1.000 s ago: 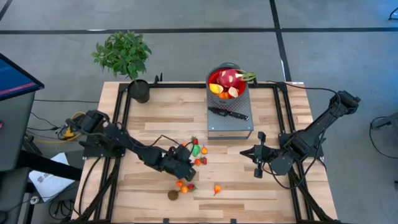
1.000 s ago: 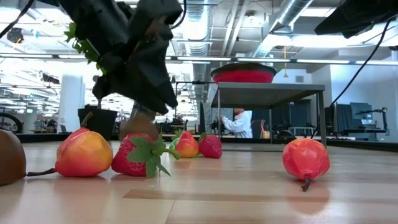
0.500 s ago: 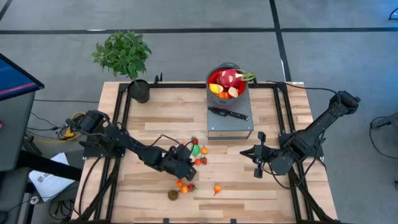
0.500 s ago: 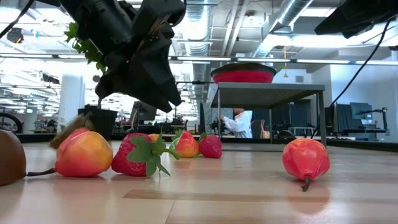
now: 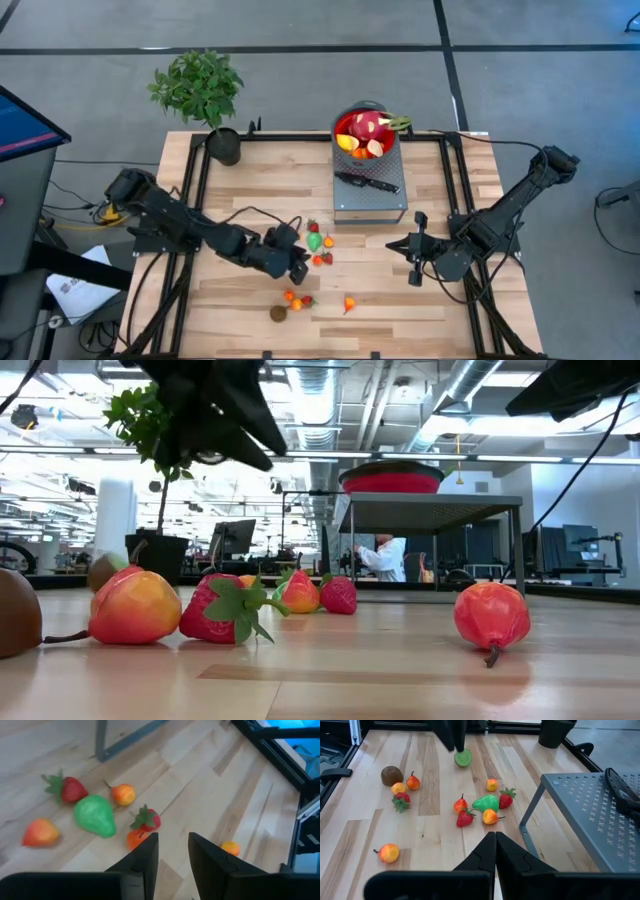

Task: Pick & Place Fruit
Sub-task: Put the half kiwi into the red colander on the shelf

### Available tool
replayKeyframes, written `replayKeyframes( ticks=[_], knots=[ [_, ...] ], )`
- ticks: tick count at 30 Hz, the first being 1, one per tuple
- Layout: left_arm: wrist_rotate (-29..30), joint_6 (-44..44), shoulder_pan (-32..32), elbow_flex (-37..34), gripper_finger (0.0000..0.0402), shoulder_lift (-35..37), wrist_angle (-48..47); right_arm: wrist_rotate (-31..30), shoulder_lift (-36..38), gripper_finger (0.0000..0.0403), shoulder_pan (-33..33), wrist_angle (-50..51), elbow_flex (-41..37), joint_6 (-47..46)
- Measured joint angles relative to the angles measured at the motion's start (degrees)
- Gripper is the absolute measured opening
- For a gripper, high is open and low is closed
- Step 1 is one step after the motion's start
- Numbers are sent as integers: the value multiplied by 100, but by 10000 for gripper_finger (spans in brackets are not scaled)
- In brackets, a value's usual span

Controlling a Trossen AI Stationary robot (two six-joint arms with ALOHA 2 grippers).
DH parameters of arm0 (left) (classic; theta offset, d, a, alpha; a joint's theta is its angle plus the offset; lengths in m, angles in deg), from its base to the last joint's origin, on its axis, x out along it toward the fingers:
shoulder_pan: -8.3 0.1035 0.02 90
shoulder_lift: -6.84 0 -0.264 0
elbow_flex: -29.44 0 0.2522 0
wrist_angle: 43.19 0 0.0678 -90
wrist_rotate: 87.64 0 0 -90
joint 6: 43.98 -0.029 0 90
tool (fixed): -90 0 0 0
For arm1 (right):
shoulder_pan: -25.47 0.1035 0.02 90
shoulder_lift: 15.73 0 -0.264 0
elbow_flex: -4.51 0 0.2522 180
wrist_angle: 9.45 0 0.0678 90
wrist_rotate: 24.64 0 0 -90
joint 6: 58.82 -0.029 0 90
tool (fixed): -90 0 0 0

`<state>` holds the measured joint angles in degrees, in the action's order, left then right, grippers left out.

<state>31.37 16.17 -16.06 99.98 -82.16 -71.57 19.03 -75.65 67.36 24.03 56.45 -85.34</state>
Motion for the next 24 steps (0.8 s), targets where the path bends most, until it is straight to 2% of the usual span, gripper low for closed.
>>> replayKeyframes(
  ticks=[6,14,19,24],
  knots=[
    [-107,697,-36,2,99,567,-876,0,0,0,0,0,0,-2],
    [-1015,2282,-390,2,99,920,-2412,0,0,0,0,0,0,-2],
    [-1095,3077,-721,2,99,925,-3050,0,-2,0,0,0,0,-2],
    [-1083,3475,-880,2,99,923,-3250,0,0,0,0,0,0,-2]
  ],
)
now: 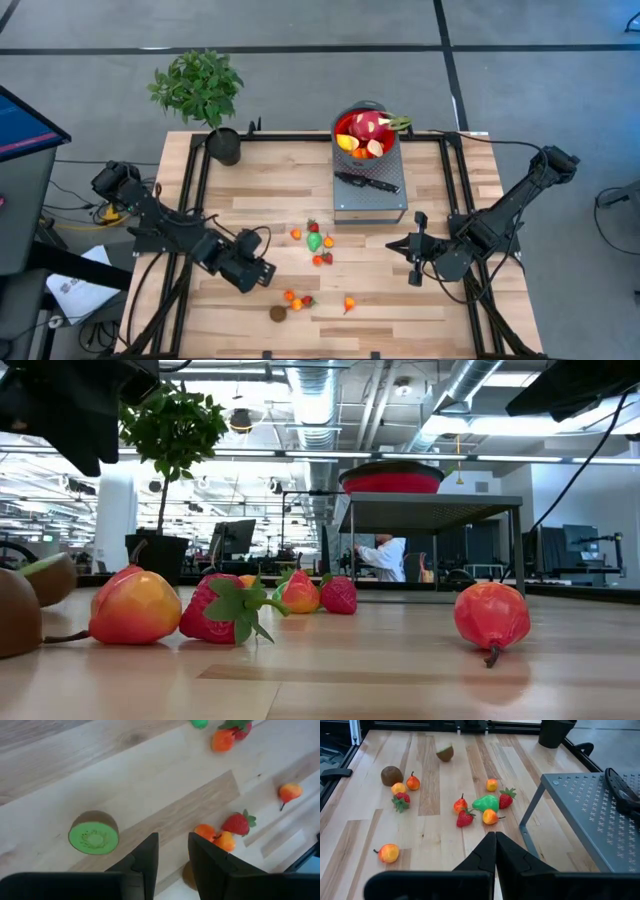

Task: Pick & Place Fruit
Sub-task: Put the half kiwi into the red colander on the shelf

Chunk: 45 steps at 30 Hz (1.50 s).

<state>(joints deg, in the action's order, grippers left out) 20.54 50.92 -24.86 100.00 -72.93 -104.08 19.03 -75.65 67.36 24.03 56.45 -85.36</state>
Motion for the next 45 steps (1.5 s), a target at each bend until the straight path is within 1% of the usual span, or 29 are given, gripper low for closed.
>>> replayKeyframes(
  ticks=[16,20,24,27,31,36,41,45],
  knots=[
    [-64,49,-132,0,99,-4,-100,0,0,0,2,-2,0,0],
    [-76,-165,-132,0,99,-7,-117,0,0,0,1,0,0,0],
    [-372,-173,-84,-1,108,-7,-200,0,0,0,1,-1,0,0],
    [-461,-151,-82,-131,121,-7,-209,0,-2,0,2,0,0,0],
    [-757,247,-84,-522,164,-9,-213,0,0,0,2,-2,0,0],
    [-1116,982,-84,-1081,249,-9,-204,0,0,0,0,0,0,1],
    [-1168,1040,-84,-1268,328,-11,30,0,0,0,1,0,0,2],
    [-1166,903,-84,-1268,369,-11,154,0,-1,0,0,0,0,0]
  ],
)
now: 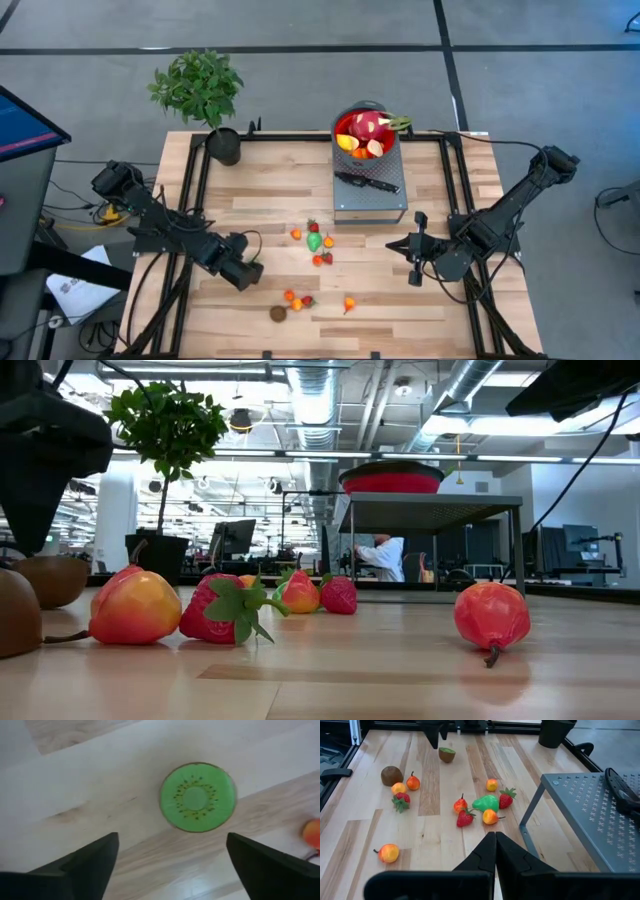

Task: Pick & Place Fruit
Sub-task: Put the half kiwi into the red colander on the shelf

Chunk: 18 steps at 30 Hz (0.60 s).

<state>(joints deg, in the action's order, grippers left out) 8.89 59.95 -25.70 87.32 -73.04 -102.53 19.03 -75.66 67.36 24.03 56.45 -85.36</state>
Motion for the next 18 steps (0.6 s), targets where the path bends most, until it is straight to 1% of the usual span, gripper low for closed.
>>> replayKeyframes(
  ticks=[5,16,18],
  knots=[
    [60,-44,0,0,391,0,37,0,1,0,1,-2,0,0],
    [289,-35,0,0,392,0,229,1,1,0,2,-2,0,-31],
    [403,9,0,-11,392,2,280,0,1,0,1,-2,0,-33]
  ],
)
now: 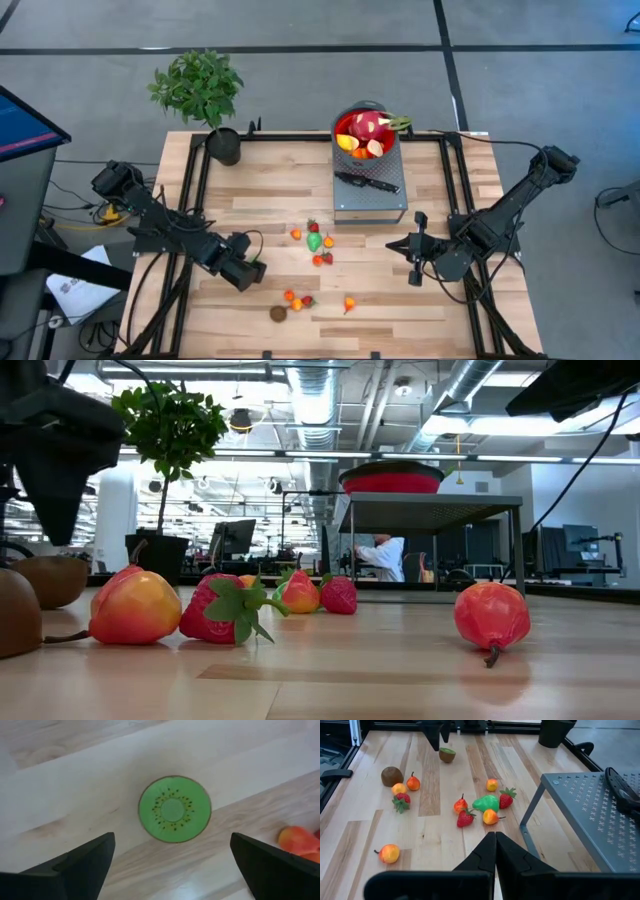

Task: Pick & Place Fruit
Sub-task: Put the half kiwi into the red colander on the shelf

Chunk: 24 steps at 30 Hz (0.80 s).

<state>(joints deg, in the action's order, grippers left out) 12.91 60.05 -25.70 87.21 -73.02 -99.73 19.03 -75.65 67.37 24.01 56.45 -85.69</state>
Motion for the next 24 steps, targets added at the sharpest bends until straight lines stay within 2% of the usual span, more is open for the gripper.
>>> replayKeyframes(
  ticks=[11,24],
  knots=[
    [78,40,208,-722,392,-1,1129,1,0,0,0,0,0,-13],
    [56,37,326,-905,382,9,1253,0,0,0,0,0,0,-7]
  ],
)
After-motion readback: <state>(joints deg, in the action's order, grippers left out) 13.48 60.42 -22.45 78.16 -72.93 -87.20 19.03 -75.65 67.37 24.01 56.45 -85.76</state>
